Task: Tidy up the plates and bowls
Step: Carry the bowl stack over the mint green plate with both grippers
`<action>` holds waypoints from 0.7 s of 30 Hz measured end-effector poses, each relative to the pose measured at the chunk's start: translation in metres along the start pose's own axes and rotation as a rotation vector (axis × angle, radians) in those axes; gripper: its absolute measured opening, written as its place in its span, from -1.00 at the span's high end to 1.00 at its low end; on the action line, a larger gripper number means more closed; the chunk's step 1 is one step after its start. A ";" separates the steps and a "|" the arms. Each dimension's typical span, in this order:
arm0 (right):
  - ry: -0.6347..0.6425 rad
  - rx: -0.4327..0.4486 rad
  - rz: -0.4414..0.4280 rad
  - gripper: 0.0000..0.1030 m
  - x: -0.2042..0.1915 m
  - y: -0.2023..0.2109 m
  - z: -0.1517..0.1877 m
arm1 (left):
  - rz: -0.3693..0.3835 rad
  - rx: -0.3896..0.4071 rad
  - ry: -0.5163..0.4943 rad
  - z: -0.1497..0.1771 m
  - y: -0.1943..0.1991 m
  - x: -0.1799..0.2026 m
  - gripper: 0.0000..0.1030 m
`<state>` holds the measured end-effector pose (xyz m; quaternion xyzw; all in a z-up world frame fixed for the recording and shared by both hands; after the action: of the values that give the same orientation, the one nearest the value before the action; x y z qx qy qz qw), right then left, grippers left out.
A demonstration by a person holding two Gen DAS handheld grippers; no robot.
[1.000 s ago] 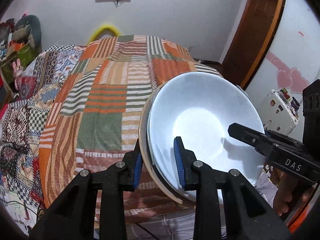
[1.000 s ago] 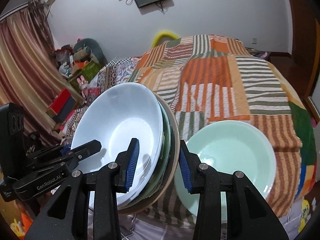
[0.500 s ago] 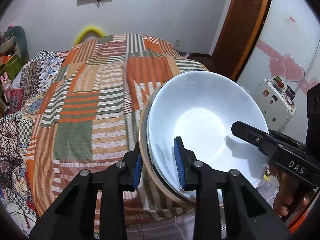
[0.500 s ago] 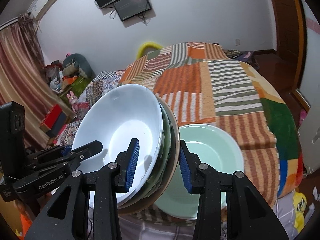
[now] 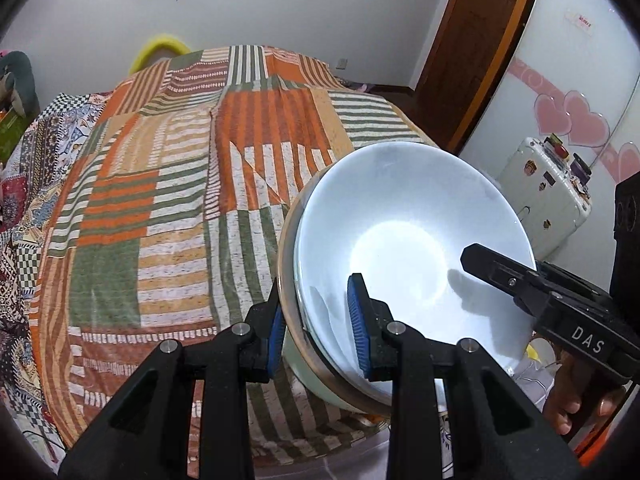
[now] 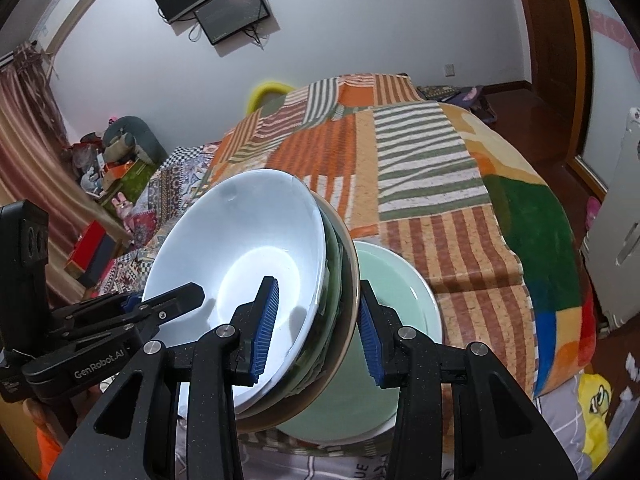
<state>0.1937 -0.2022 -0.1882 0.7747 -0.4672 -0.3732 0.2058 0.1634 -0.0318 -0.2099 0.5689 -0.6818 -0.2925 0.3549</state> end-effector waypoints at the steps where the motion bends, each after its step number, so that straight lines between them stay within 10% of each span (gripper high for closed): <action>1: -0.005 -0.006 0.001 0.31 0.002 -0.002 0.001 | 0.000 -0.004 0.001 0.000 -0.002 0.000 0.43; 21: -0.048 -0.096 0.024 0.31 0.026 -0.028 0.019 | -0.007 -0.109 -0.001 0.016 -0.053 -0.004 0.43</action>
<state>0.2025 -0.2109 -0.2284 0.7491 -0.4627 -0.4112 0.2361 0.1812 -0.0378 -0.2620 0.5509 -0.6631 -0.3307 0.3840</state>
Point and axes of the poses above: each gripper's, at about its wrist camera, not at the fingertips, and y roughly against the way its jaws point, x to its right, z to its underside, the point moved 4 cm from there along -y, roughly the way its jaws point, and after that the axes turned 1 degree about -z, right-handed, at the moved point
